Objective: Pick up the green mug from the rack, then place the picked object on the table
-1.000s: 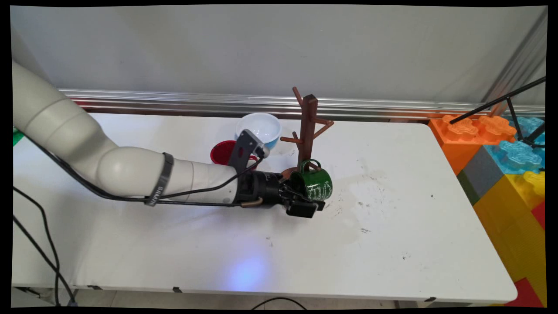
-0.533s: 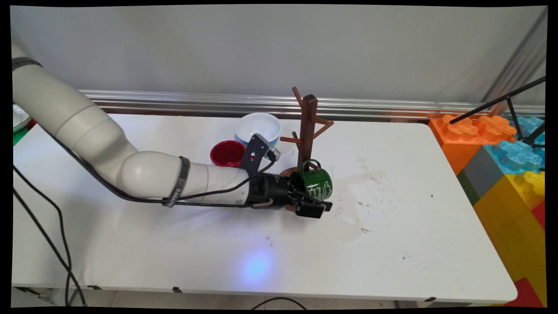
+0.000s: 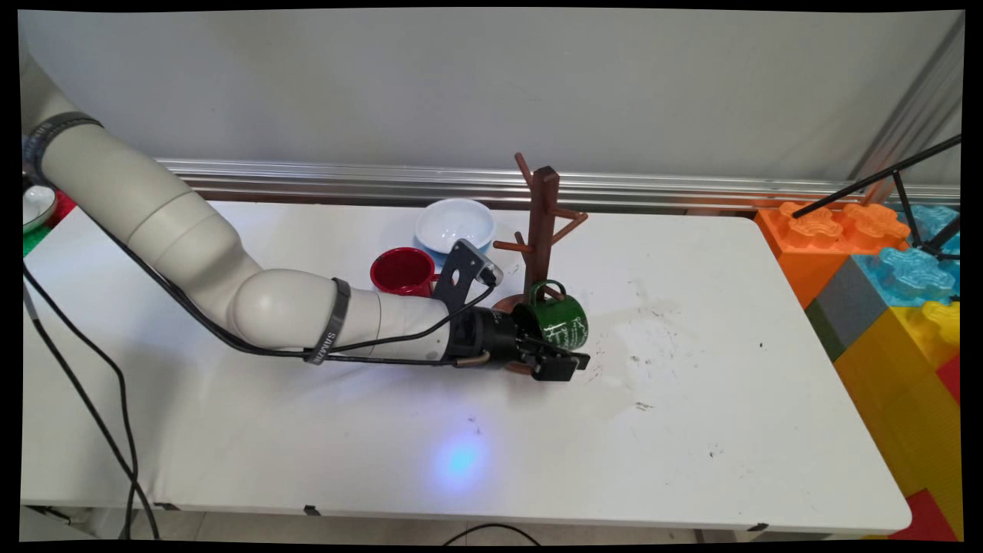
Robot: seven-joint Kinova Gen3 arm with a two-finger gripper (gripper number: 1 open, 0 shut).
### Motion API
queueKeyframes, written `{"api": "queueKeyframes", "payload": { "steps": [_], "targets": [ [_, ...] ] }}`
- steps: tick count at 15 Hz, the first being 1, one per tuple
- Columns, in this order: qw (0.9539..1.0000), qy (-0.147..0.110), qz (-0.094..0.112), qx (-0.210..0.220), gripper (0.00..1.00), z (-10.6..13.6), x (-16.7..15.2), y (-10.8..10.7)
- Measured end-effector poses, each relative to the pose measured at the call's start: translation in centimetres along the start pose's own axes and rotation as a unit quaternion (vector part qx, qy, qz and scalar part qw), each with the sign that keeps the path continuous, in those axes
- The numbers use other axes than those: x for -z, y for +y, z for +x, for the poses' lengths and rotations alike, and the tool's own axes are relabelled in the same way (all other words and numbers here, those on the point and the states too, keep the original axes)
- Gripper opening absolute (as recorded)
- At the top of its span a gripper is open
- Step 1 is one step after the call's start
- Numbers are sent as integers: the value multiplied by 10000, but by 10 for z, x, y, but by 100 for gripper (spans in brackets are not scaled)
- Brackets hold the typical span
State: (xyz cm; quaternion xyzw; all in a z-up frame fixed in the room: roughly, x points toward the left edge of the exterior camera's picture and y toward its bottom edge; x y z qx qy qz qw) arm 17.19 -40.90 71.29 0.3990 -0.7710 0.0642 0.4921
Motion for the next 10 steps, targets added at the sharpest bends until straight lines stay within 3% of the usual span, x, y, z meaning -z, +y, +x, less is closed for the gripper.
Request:
{"api": "queueKeyframes", "payload": {
  "steps": [10],
  "targets": [
    [9999,-23,-167,9,0,-2,4,3]
  ]
}}
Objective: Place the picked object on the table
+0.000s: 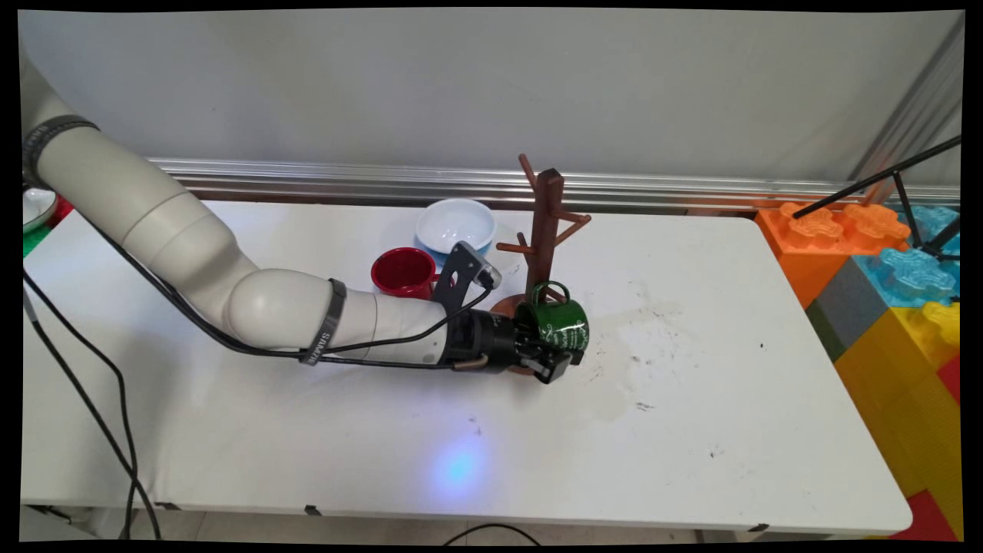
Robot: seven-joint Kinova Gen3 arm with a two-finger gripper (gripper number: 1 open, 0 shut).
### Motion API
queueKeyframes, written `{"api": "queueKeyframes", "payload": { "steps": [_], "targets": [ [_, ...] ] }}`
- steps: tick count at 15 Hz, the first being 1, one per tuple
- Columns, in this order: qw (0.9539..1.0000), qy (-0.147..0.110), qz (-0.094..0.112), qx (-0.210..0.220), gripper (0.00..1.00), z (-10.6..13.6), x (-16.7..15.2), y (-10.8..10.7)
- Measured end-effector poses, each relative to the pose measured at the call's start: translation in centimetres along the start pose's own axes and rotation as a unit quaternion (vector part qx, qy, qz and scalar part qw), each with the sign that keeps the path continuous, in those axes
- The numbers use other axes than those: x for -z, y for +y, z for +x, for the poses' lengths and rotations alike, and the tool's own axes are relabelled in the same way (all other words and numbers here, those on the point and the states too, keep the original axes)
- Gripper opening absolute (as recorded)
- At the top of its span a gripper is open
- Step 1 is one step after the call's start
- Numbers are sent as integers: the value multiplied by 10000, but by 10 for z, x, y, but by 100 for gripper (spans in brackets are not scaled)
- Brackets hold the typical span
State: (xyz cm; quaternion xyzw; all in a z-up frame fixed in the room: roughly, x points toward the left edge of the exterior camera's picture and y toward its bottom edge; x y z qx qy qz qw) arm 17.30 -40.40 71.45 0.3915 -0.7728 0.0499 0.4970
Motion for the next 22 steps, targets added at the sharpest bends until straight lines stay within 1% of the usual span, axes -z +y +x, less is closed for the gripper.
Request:
{"api": "queueKeyframes", "payload": {
  "steps": [3,7,14,19,22],
  "targets": [
    [10000,16,-60,-7,0,3,8,3],
    [9998,71,-176,-64,0,11,18,14],
    [9985,162,-445,-265,0,27,38,35],
    [9973,156,-591,-419,0,35,52,45],
    [9963,101,-649,-560,0,38,62,48]
  ]
}}
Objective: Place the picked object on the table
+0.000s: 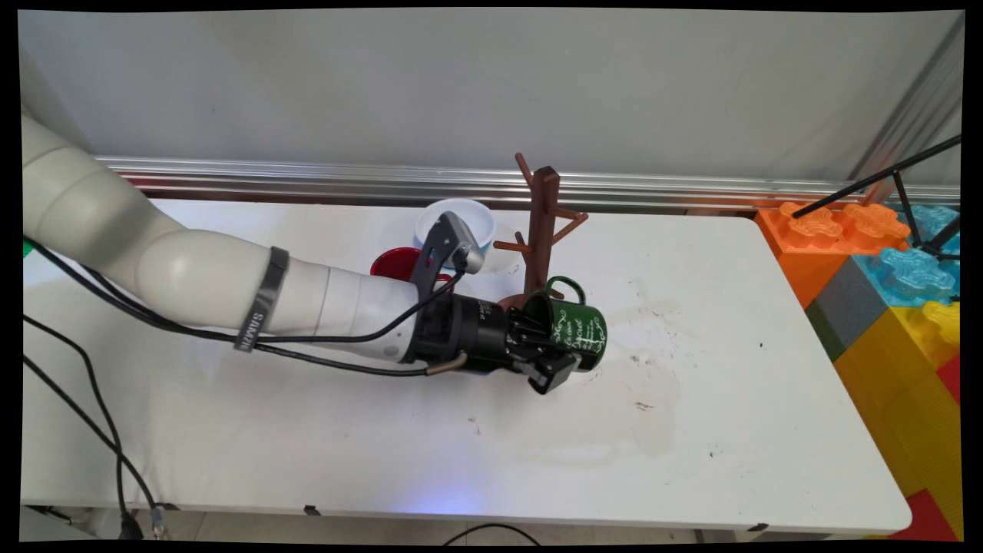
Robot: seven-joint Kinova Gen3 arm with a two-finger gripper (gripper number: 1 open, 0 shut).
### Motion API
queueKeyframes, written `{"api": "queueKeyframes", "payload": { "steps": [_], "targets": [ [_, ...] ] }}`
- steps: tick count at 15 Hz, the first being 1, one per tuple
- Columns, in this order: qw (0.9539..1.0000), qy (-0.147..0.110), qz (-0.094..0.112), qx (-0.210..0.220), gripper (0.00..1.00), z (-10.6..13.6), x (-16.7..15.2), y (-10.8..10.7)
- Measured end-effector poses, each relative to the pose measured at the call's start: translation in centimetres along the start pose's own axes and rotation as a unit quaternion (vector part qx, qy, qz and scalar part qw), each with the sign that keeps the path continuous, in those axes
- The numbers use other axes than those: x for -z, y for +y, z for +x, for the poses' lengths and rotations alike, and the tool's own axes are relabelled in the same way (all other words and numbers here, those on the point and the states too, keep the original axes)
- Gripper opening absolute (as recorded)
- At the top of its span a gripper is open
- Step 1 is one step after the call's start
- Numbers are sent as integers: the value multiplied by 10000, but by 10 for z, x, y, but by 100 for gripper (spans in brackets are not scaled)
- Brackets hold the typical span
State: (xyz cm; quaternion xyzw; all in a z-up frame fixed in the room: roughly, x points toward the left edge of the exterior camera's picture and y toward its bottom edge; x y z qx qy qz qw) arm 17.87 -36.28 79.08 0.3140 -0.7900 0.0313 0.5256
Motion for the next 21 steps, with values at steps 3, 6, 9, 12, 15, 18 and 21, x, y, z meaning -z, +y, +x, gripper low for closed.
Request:
{"api": "queueKeyframes", "payload": {
  "steps": [3,6,9,12,15,18,21],
  "targets": [
    [9999,-61,-45,-130,0,4,9,4],
    [9995,-135,-95,-287,0,13,22,9],
    [9984,-235,-156,-480,0,22,39,14],
    [9965,-382,-211,-708,0,31,58,18],
    [9940,-514,-258,-936,0,40,78,18],
    [9914,-627,-272,-1112,0,47,93,15],
    [9868,-841,-271,-1361,0,56,113,8]
  ]
}}
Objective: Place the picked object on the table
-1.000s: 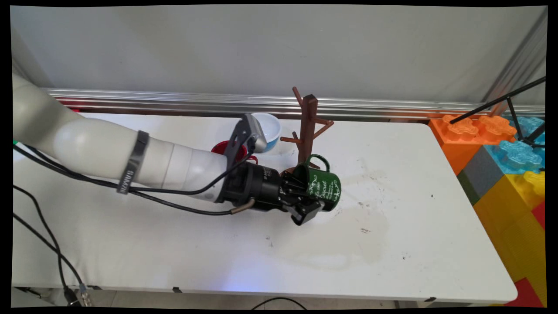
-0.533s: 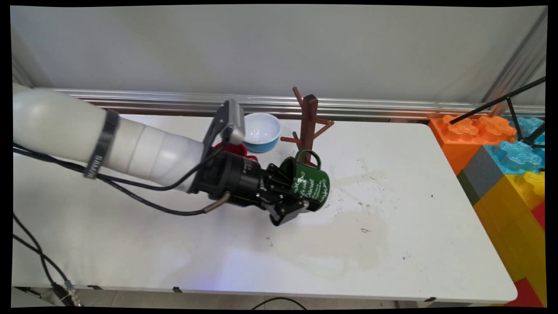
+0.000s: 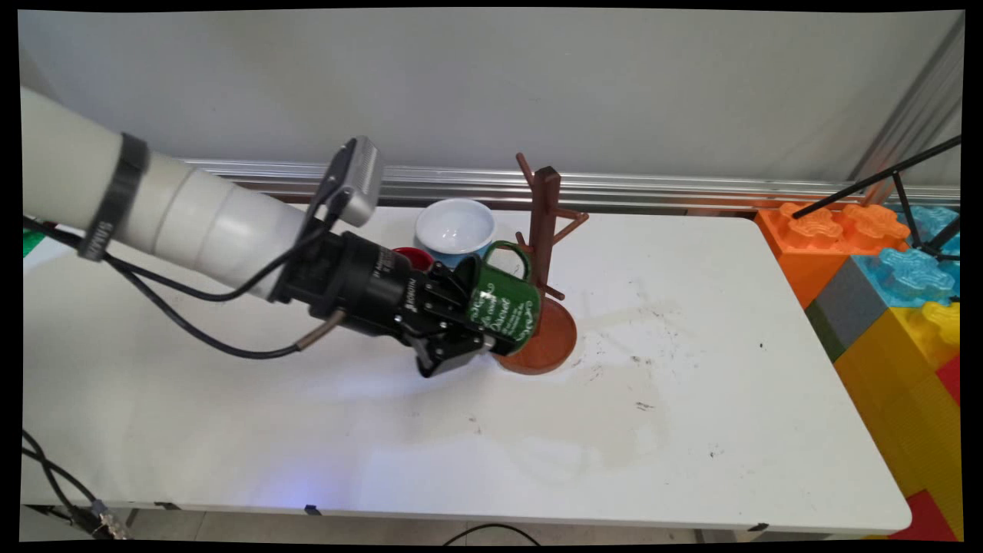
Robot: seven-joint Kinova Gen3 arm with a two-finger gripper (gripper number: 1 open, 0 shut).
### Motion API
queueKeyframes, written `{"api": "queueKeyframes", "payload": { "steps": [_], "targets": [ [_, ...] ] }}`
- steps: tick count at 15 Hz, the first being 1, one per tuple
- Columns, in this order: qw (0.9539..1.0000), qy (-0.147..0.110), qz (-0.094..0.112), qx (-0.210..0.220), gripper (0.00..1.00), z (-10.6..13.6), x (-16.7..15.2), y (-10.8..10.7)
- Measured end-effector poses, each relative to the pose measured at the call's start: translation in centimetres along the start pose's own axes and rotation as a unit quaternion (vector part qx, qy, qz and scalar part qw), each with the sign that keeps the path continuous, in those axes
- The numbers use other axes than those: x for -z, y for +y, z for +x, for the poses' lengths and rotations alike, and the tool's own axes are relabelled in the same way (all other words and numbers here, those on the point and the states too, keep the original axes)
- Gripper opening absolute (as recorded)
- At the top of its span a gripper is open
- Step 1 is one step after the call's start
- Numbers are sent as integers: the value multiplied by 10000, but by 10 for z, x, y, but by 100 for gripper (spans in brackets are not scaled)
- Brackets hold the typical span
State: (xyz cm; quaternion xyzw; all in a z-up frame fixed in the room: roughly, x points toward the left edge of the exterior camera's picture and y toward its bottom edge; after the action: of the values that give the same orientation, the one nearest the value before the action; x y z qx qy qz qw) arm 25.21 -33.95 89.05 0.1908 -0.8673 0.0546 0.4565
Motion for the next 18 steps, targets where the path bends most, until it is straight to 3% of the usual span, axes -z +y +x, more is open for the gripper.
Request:
{"api": "queueKeyframes", "payload": {
  "steps": [6,8,12,15,18],
  "targets": [
    [9974,-578,-38,-428,0,5,29,-15],
    [9942,-891,0,-605,0,7,36,-24],
    [9845,-1516,68,-875,0,6,45,-41],
    [9724,-2066,74,-1078,0,3,47,-53],
    [9633,-2389,42,-1225,0,0,45,-61]
  ]
}}
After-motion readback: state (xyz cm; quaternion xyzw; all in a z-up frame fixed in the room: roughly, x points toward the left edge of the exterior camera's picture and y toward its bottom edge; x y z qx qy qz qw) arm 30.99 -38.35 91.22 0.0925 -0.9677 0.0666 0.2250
